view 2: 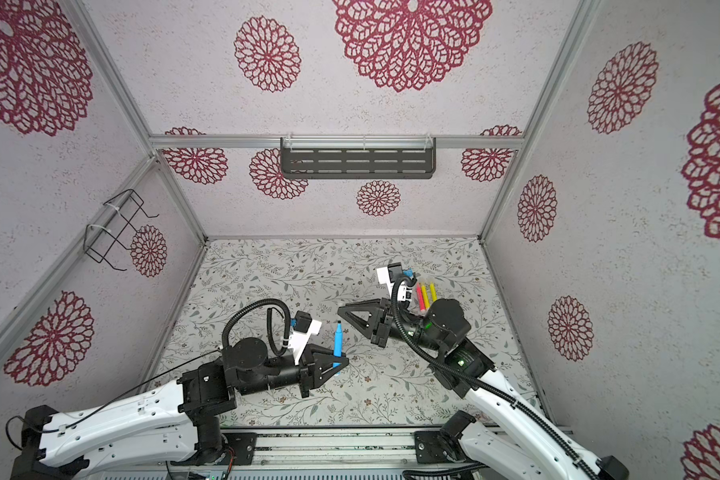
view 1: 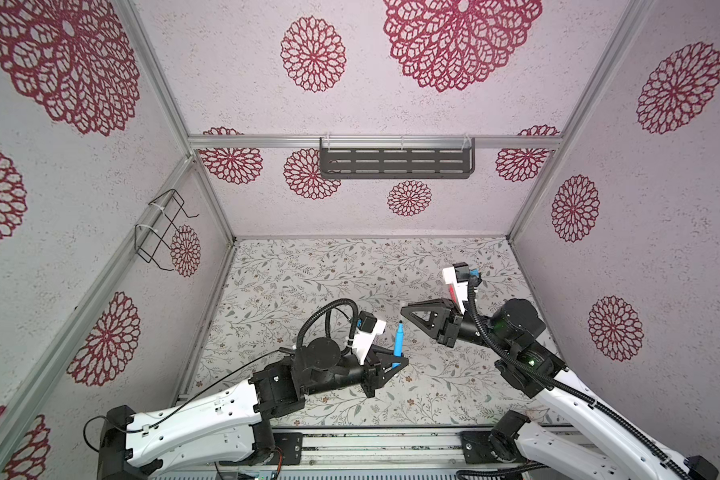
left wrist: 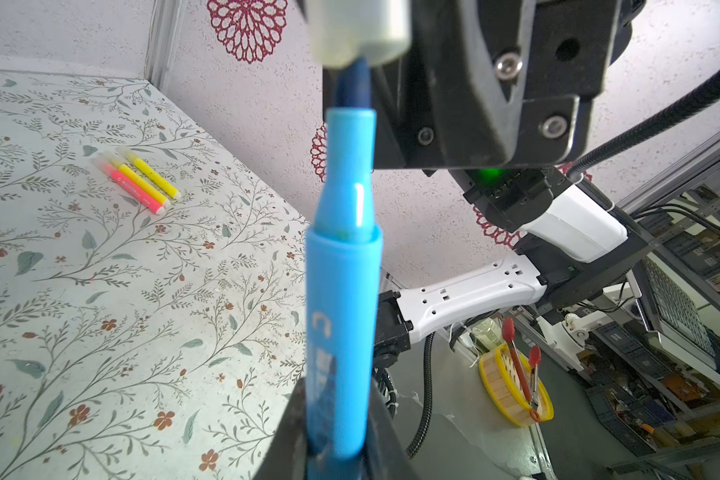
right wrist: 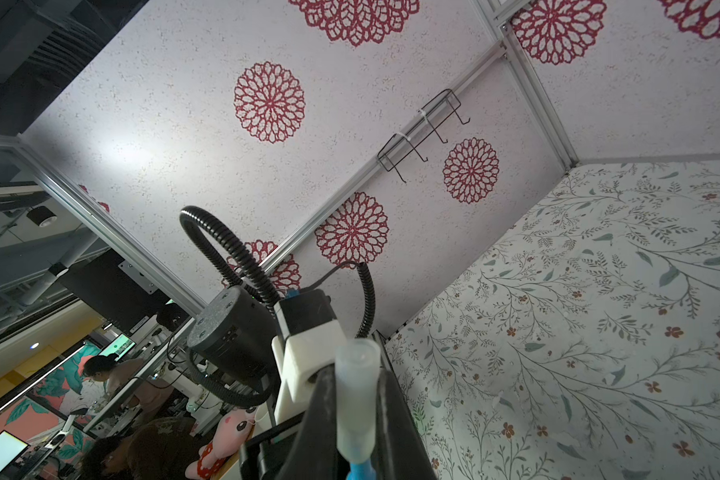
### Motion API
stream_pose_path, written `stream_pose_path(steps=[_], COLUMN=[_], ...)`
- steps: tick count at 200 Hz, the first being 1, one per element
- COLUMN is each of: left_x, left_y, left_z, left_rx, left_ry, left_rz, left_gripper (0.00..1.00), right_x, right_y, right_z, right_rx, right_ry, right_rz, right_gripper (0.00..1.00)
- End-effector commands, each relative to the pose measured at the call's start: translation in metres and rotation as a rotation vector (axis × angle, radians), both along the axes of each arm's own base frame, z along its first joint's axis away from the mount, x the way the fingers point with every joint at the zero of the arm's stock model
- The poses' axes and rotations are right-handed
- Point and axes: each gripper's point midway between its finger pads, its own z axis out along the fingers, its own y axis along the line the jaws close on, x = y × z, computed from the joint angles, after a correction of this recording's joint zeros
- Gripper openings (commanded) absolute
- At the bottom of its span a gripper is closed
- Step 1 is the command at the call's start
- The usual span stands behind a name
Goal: Insert the pens into the pen caps
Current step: 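Bring the clear cap over the blue marker tip held by the left gripper, then lower the clear cap onto the blue marker tip with the right gripper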
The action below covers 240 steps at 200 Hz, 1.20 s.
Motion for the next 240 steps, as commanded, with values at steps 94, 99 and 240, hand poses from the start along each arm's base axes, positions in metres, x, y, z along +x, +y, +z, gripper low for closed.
stream_pose_path(steps=[94,99,240], left_x=[0.002,0.002,-0.007], left_y=[0.005,0.005,0.026], left_z=[0.017,0.017,0.045], left_rx=[-0.029,-0.029,-0.183], left_ry=[-0.036,-0.038,-0.043], left_rz=[0.015,0.015,-0.024], left_gripper=[0.00,0.00,0.00], right_x=[-0.014,-0.015,-0.057], right_y=[0.006,0.007,0.018], right_z=[-0.014,-0.015,-0.025], right_rx=[-0.026,-0.032,-0.002], right_ry=[-0.057,-0.059,-0.156], right_rz=[0.027,0.031,0.206], right_gripper=[0.00,0.00,0.15])
